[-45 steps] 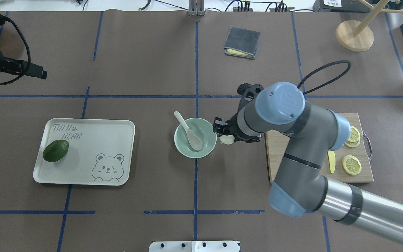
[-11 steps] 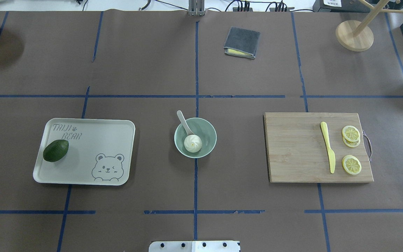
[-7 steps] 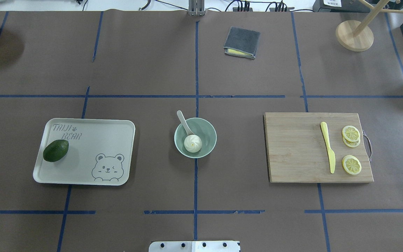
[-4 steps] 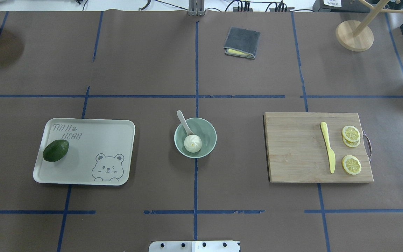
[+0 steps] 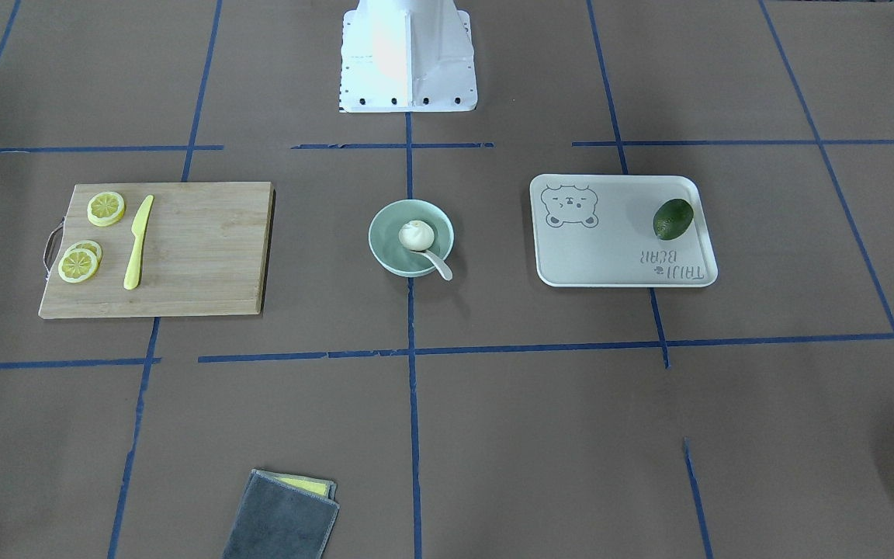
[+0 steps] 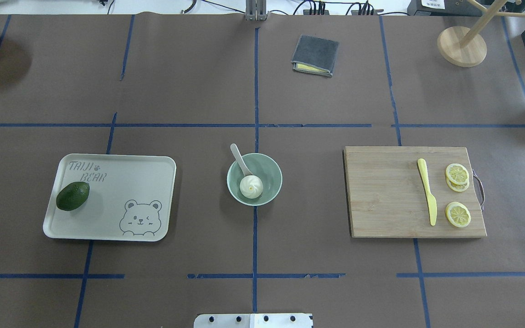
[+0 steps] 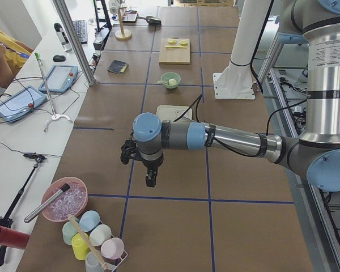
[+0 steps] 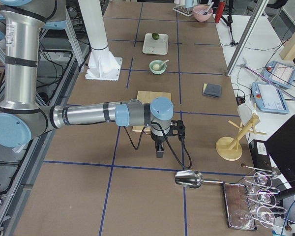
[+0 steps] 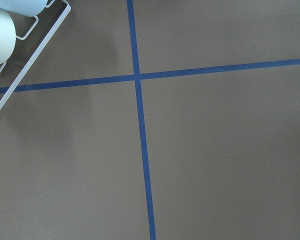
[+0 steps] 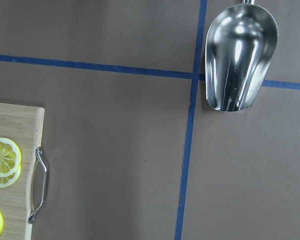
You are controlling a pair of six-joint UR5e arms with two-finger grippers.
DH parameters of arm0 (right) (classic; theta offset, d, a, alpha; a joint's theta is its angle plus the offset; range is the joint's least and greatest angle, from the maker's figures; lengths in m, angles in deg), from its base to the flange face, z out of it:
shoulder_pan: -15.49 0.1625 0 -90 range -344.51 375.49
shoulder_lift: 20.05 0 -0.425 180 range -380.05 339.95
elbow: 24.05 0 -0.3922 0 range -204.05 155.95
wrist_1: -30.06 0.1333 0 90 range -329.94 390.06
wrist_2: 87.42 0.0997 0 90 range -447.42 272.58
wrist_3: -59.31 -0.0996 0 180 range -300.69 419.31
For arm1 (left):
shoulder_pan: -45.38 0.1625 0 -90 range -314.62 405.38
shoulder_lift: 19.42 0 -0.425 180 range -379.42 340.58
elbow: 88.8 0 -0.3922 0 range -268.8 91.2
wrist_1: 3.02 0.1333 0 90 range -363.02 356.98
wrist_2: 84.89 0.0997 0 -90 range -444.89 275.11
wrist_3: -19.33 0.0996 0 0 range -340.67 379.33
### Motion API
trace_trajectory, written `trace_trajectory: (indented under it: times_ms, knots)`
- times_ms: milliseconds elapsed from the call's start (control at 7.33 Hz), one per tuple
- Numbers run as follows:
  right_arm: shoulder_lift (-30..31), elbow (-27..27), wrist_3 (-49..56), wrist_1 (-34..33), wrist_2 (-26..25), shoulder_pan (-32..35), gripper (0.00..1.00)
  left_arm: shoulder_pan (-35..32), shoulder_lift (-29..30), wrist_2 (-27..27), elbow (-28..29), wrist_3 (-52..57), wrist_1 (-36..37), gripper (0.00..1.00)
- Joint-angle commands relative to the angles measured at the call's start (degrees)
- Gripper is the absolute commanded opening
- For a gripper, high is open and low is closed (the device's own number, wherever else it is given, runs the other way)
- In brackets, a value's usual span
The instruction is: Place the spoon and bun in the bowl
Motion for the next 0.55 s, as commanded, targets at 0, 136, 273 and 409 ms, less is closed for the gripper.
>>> trace_trajectory:
  times_ms: [0, 136, 273, 409]
  knots:
    - [-0.1, -0.05, -0.43, 0.1, -2.7, -0.22, 1.0, 0.17, -0.13, 0.09, 0.49, 0.01, -2.11, 1.0]
    - [-0.01, -0.05, -0.44, 0.1, -2.0, -0.13, 1.0, 0.17, -0.13, 0.09, 0.49, 0.1, -2.21, 1.0]
    - [0.17, -0.14, -0.44, -0.25, -0.95, -0.22, 1.0, 0.26, -0.13, 0.09, 0.49, 0.1, -2.3, 1.0]
    - [0.17, -0.22, -0.52, -0.42, -0.42, -0.13, 1.0, 0.17, -0.13, 0.09, 0.15, 0.1, -2.3, 1.0]
